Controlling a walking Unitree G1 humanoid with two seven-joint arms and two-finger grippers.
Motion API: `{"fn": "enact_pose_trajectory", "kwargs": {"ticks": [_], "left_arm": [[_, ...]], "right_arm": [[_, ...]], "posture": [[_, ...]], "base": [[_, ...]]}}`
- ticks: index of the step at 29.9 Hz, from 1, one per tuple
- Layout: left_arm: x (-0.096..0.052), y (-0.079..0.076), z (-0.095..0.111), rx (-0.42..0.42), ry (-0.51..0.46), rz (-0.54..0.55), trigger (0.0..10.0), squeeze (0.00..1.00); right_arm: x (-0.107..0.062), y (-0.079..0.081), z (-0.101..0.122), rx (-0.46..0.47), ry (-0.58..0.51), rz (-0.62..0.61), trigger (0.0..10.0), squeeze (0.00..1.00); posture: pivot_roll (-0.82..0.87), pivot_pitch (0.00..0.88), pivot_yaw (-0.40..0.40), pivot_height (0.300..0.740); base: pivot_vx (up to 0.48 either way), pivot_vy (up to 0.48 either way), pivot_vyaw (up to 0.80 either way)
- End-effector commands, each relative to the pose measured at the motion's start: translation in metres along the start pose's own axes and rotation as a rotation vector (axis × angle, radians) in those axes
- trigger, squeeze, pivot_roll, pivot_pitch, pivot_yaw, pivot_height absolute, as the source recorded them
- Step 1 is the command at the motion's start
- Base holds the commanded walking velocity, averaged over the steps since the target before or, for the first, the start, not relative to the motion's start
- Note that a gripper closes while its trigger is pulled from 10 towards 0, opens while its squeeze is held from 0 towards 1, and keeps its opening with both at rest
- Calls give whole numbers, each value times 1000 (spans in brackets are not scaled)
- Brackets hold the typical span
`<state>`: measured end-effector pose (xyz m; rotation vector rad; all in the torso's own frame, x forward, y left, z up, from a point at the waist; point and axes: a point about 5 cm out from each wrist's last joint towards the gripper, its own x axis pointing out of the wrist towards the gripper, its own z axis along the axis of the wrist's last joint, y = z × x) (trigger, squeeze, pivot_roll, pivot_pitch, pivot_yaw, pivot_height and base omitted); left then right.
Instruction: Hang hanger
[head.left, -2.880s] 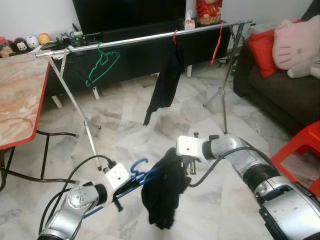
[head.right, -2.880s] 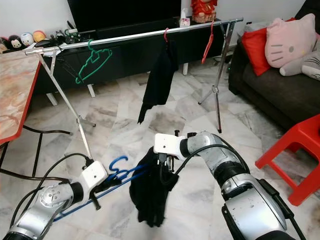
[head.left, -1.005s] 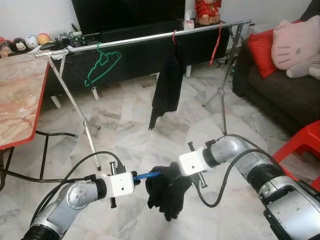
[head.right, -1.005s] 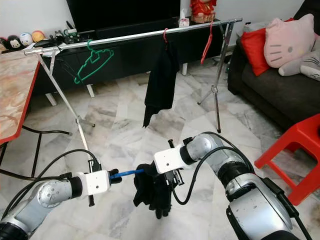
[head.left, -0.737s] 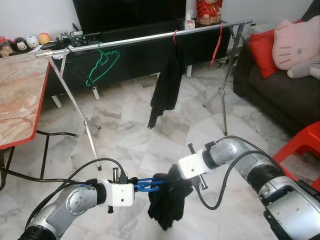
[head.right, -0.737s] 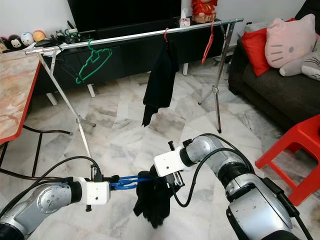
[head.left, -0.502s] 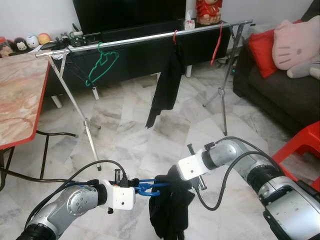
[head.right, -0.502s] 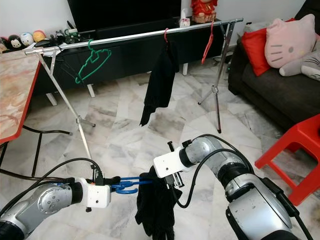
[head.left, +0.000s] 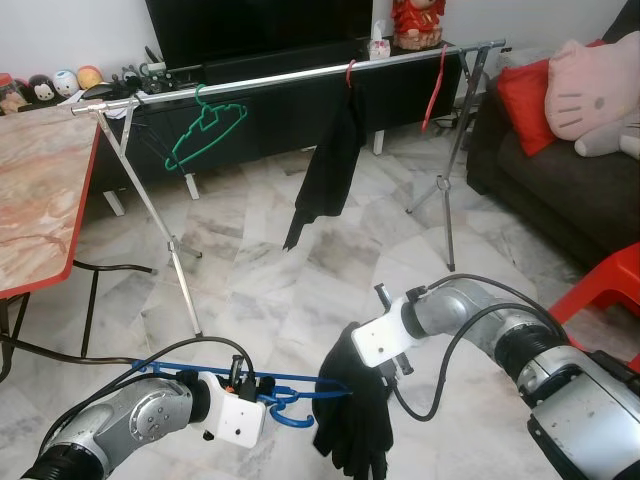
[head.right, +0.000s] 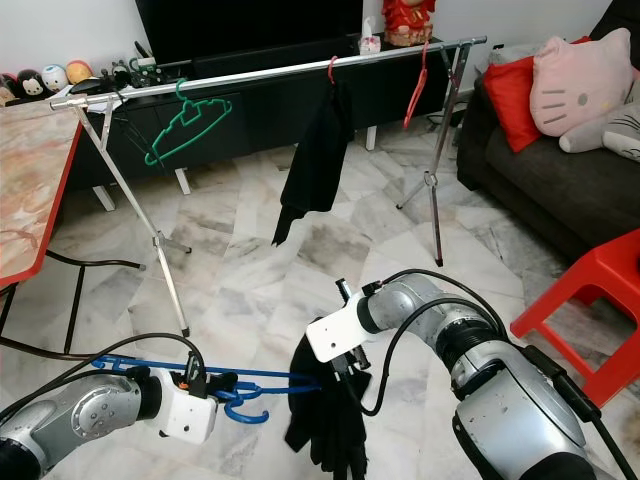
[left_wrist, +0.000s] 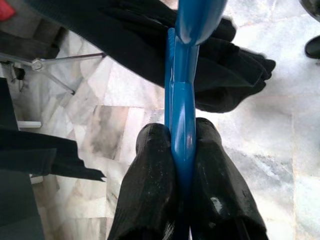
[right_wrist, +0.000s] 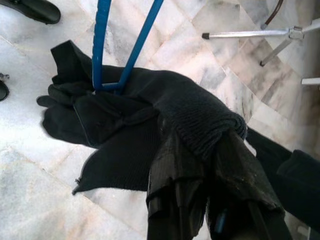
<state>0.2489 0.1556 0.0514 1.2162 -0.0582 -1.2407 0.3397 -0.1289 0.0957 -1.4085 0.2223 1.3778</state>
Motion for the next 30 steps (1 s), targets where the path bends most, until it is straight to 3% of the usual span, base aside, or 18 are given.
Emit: {"fn": "enact_pose_trajectory", "kwargs": {"ticks": [1,7,8,10,13,19,24,28,30], "left_arm": [[-1,4,-2,-72,2,84,10000,0],[0,19,-13,-209,74,255,10000,0],[1,23,-15,-261,90,306,10000,0],[1,23,-16,-283,92,322,10000,0],[2,26,-14,-380,66,381,10000,0],[2,27,-8,-416,6,385,10000,0],[1,24,-1,-360,-40,310,10000,0],[-2,13,-1,-120,-24,98,10000,0],[-2,11,-2,-101,-23,83,10000,0]], "right_arm": [[-2,-8,4,0,-29,-47,10000,0],[2,-10,9,11,-59,-74,10000,0],[5,-8,11,8,-58,-68,10000,0],[6,-7,11,7,-57,-65,10000,0],[7,-6,13,13,-72,-66,10000,0],[6,-8,13,13,-80,-73,10000,0],[3,-11,12,-9,-74,-93,10000,0],[-9,-28,11,-83,-43,-159,10000,0],[-9,-30,11,-90,-39,-165,10000,0]], "posture": [[-108,0,34,740],[-106,0,34,740],[-104,0,33,740],[-104,0,33,740],[-104,0,31,740],[-104,0,31,740],[-105,0,31,740],[-113,0,35,740],[-110,0,34,740]], "base": [[0,0,0],[0,0,0],[0,0,0],[0,0,0],[0,0,0],[0,0,0],[0,0,0],[0,0,0],[0,0,0]]}}
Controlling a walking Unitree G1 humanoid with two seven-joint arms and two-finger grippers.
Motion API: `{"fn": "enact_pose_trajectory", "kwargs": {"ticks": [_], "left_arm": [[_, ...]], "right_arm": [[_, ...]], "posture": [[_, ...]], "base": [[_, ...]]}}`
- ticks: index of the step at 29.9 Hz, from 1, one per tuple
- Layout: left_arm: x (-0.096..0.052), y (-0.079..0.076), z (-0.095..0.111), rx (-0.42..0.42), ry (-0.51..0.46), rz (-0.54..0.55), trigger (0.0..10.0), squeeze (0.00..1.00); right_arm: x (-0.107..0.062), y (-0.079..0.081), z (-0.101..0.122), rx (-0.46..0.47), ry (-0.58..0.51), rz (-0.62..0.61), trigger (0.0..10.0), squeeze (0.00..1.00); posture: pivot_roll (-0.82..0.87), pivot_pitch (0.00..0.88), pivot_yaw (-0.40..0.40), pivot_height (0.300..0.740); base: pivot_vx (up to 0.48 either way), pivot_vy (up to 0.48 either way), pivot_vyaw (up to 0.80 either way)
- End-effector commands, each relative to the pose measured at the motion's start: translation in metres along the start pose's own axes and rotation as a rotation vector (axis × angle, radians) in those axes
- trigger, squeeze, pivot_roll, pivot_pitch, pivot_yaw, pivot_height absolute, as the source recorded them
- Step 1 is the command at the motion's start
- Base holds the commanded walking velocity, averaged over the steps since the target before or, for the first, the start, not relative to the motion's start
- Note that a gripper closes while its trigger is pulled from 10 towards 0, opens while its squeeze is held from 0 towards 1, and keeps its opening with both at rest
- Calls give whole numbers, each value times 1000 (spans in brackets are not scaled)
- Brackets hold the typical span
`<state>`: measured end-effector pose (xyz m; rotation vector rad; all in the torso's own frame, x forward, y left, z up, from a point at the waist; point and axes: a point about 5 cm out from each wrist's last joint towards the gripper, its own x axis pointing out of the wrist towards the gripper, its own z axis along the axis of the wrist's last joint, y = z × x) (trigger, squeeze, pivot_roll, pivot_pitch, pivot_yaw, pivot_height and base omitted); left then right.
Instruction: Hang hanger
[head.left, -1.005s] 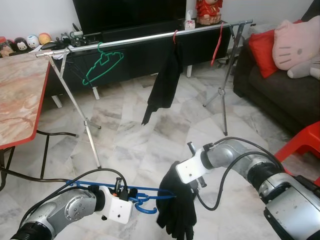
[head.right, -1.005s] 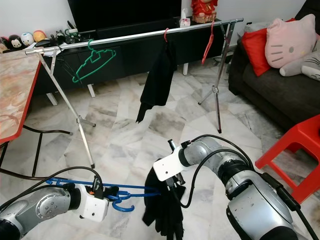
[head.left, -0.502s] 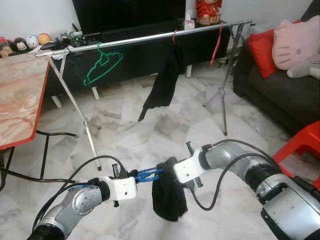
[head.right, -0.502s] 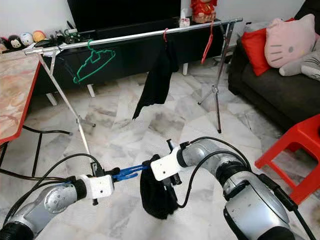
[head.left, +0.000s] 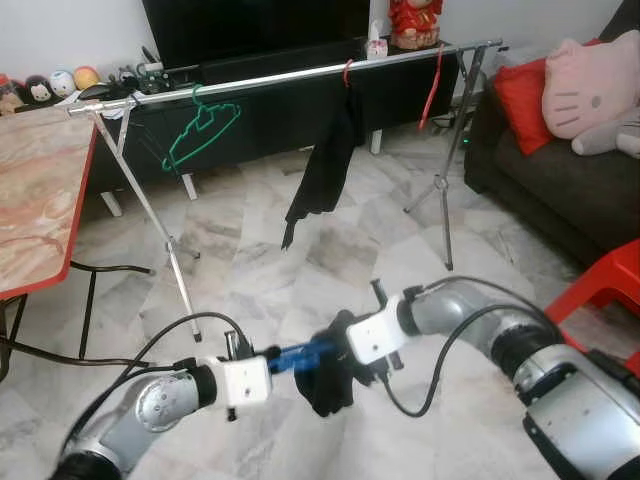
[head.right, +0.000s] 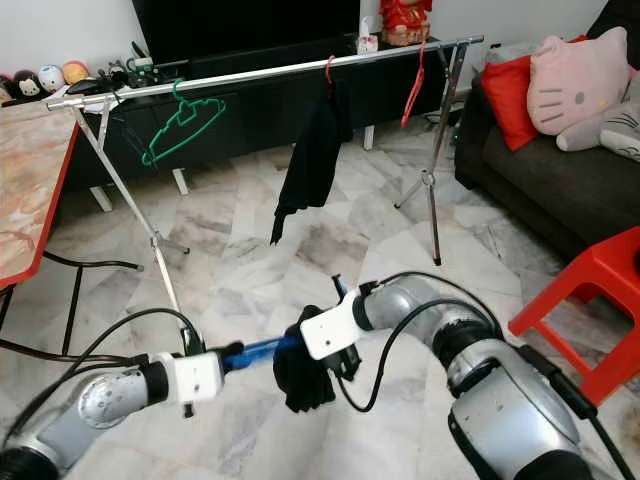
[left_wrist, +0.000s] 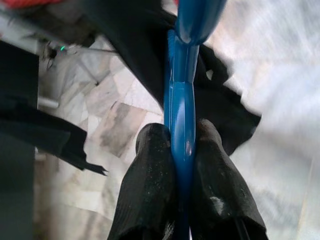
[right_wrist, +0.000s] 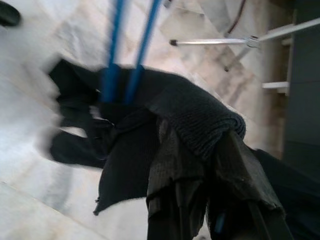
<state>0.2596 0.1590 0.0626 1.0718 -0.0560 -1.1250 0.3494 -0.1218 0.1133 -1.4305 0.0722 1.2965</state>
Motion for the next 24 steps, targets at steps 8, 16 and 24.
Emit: {"fn": "enact_pose_trajectory", "kwargs": {"ticks": [8,16,24], "left_arm": [[4,0,2,44,-12,-10,10000,0],[7,10,0,-67,-9,108,10000,0],[12,23,6,-240,-78,221,10000,0]], "right_arm": [[1,-13,9,-39,-35,-42,10000,0],[1,-11,15,-13,-98,-10,10000,0],[-1,-11,20,-9,-163,31,10000,0]], "posture": [[-110,0,34,740],[-110,0,34,740],[-114,0,33,740]], "base": [[0,0,0],[0,0,0],[0,0,0]]}}
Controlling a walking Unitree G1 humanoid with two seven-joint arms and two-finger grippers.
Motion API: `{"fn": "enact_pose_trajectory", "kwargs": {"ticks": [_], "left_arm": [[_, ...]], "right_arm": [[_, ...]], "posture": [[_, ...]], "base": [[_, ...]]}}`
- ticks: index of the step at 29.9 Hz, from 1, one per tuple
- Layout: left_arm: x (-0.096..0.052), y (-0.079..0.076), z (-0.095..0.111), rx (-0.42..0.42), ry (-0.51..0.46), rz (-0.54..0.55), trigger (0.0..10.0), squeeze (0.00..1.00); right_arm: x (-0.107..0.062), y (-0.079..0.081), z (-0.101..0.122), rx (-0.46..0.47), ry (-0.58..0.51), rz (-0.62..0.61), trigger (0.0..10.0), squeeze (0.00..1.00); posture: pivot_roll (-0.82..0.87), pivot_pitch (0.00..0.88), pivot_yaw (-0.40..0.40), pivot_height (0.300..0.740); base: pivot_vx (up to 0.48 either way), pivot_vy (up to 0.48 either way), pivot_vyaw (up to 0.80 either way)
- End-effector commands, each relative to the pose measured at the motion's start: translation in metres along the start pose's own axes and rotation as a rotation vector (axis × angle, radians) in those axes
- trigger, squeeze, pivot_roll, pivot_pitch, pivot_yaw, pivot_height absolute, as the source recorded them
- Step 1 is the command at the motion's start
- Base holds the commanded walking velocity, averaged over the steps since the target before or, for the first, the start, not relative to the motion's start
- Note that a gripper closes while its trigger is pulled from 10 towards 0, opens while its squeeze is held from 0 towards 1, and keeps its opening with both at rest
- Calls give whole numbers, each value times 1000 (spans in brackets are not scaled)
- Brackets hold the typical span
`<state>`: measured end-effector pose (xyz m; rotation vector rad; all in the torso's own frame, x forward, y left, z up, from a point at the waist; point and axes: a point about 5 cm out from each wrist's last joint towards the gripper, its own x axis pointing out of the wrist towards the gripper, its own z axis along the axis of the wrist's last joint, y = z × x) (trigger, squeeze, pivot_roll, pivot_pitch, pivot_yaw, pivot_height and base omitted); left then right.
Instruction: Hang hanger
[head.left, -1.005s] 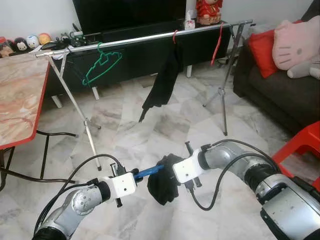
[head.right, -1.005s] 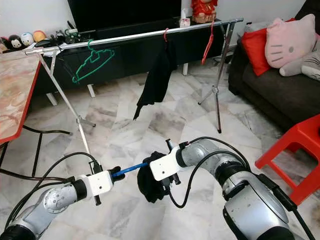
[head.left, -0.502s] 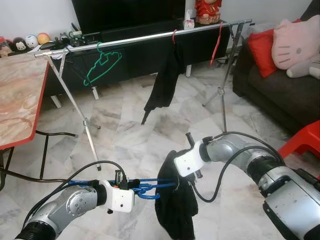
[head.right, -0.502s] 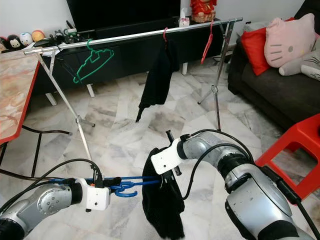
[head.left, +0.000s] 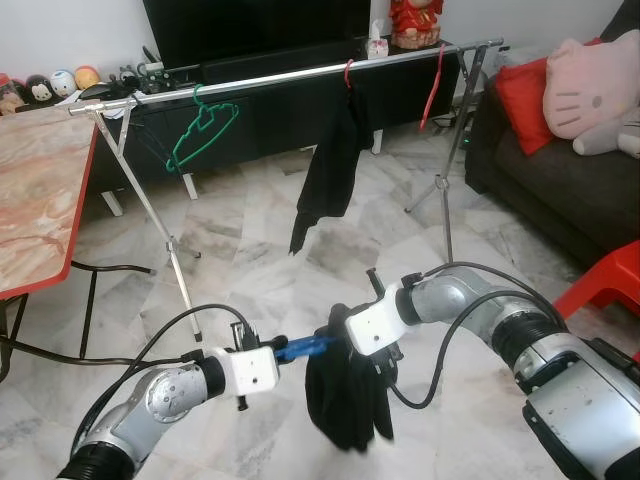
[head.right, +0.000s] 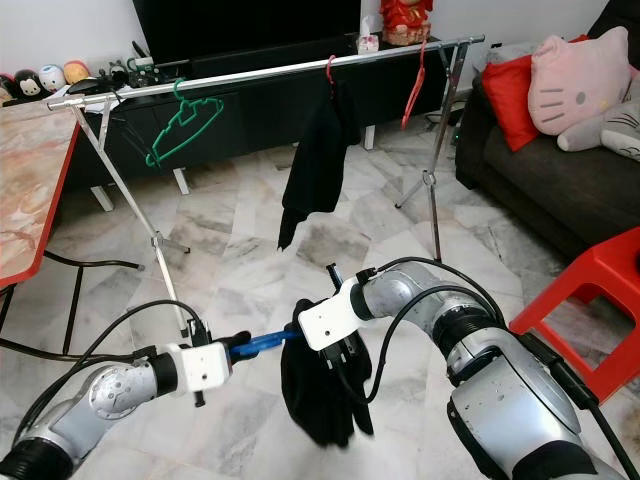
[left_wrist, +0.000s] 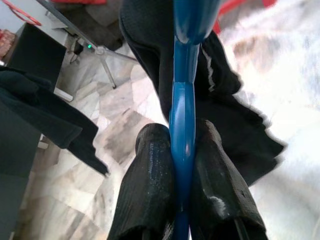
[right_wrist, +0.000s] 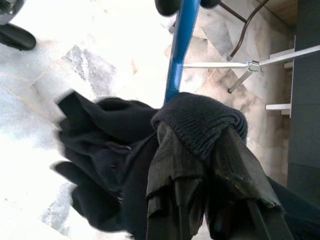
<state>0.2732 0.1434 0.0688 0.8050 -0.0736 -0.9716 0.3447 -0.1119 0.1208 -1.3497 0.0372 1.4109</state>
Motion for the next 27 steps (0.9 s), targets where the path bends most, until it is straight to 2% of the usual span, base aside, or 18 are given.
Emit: {"fn": "enact_pose_trajectory", "kwargs": {"ticks": [1,10,12,14,17,21,23,27], "left_arm": [[-2,10,2,-8,-16,31,10000,0],[-2,15,4,-36,-31,36,10000,0],[2,21,8,-94,-60,67,10000,0],[3,23,9,-132,-73,82,10000,0],[3,26,10,-162,-85,98,10000,0],[3,28,14,-188,-107,102,10000,0],[3,29,16,-196,-115,99,10000,0],[3,30,18,-208,-123,93,10000,0]], "right_arm": [[0,-6,8,-24,-53,-13,10000,0],[-4,-13,14,-25,-95,-10,10000,0],[-12,-27,23,-31,-159,-49,10000,0],[-18,-39,32,1,-239,-103,10000,0],[-19,-45,43,24,-322,-132,10000,0],[-19,-46,55,62,-424,-127,10000,0],[-19,-43,62,86,-481,-85,10000,0],[-26,-42,73,140,-591,-51,10000,0]], "posture": [[-114,0,33,740],[-117,0,35,740],[-117,0,35,740],[-124,0,36,740],[-127,0,36,740],[-123,0,36,740],[-123,0,36,740],[-122,0,36,740]], "base": [[0,0,0],[0,0,0],[0,0,0],[0,0,0],[0,0,0],[0,0,0],[0,0,0],[0,0,0]]}}
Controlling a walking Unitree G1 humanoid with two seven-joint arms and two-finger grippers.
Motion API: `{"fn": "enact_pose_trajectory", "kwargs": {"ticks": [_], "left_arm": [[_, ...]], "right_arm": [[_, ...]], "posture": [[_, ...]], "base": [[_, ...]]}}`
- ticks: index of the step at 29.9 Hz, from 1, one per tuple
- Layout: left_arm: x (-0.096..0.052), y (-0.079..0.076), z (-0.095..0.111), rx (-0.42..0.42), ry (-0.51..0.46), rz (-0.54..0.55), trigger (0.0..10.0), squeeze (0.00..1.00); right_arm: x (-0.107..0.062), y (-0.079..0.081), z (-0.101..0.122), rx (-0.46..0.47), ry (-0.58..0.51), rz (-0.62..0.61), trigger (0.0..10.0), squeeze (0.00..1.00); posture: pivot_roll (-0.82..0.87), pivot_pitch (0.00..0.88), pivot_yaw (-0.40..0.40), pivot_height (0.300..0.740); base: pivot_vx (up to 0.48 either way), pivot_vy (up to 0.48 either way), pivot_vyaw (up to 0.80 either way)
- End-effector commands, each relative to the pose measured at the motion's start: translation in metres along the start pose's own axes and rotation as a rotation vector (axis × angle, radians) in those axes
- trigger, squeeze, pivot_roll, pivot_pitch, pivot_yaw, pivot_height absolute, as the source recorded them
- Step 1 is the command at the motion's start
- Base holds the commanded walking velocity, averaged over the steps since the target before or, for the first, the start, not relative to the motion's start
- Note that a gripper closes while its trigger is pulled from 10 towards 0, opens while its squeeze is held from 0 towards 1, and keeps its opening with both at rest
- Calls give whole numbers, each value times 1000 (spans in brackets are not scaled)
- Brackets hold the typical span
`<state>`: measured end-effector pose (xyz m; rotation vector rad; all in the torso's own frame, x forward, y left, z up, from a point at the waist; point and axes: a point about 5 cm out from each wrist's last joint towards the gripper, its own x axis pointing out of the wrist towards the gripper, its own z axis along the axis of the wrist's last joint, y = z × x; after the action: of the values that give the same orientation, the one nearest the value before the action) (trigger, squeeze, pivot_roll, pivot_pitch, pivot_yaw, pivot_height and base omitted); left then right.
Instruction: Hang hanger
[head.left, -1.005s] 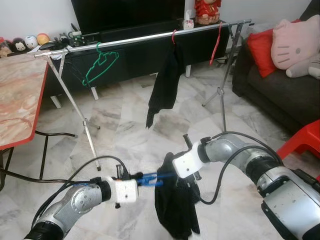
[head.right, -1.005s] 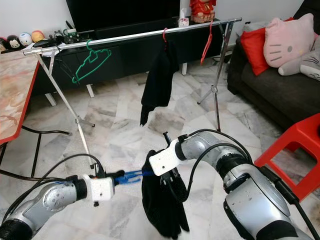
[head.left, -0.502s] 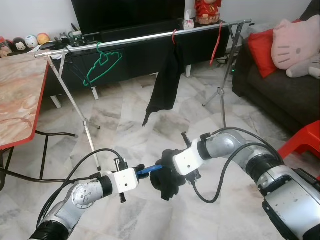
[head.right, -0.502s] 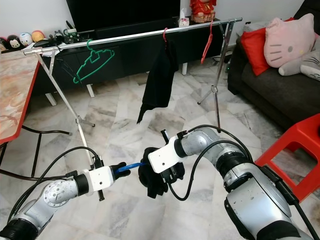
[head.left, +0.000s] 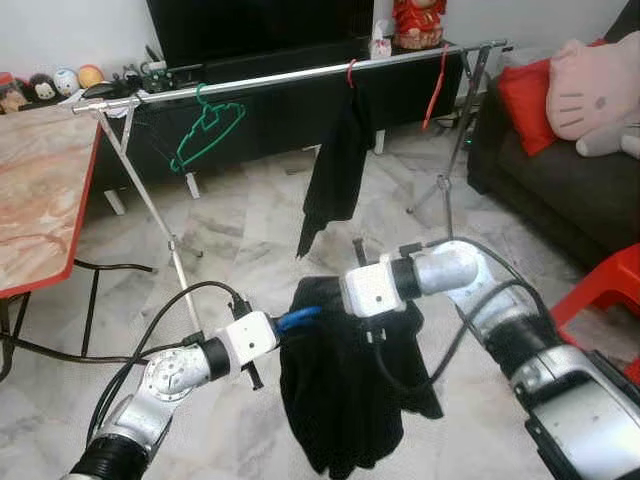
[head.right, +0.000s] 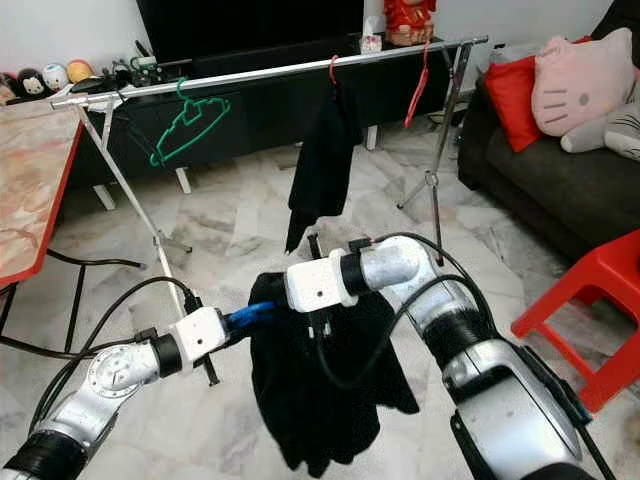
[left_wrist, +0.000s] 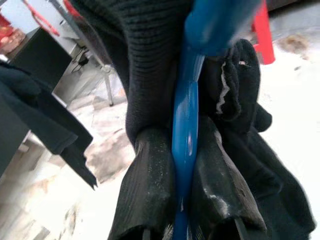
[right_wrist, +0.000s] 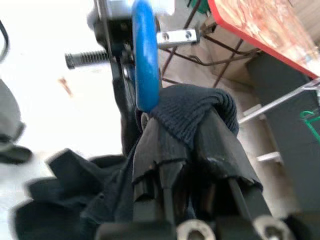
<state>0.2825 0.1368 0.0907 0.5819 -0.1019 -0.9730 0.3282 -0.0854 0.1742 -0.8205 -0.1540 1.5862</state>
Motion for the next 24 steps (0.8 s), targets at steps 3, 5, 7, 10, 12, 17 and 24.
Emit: {"fn": "enact_pose_trajectory", "kwargs": {"ticks": [3,5,7,10,12,17,24], "left_arm": [[0,8,3,-27,0,34,10000,0],[-1,5,1,-27,13,18,10000,0],[-3,2,-1,-13,38,-2,10000,0],[-7,-1,-6,6,74,-28,10000,0],[-8,-3,-8,-3,82,-33,10000,0],[-14,-7,-12,7,120,-63,10000,0],[-21,-7,-14,-11,127,-48,10000,0]], "right_arm": [[6,-12,21,-57,-97,-38,10000,0],[-1,-17,12,-58,-35,-98,10000,0],[-8,-23,4,-14,13,-186,10000,0],[-17,-24,-16,9,187,-256,10000,0],[-20,-20,-27,31,257,-264,10000,0],[-24,-16,-41,60,351,-297,10000,0],[-27,-4,-61,54,490,-292,10000,0]], "posture": [[-123,0,37,740],[-127,0,38,740],[-127,0,38,740],[-125,0,37,740],[-125,0,37,740],[-125,0,37,740],[-117,0,37,740]], "base": [[0,0,0],[0,0,0],[0,0,0],[0,0,0],[0,0,0],[0,0,0],[0,0,0]]}}
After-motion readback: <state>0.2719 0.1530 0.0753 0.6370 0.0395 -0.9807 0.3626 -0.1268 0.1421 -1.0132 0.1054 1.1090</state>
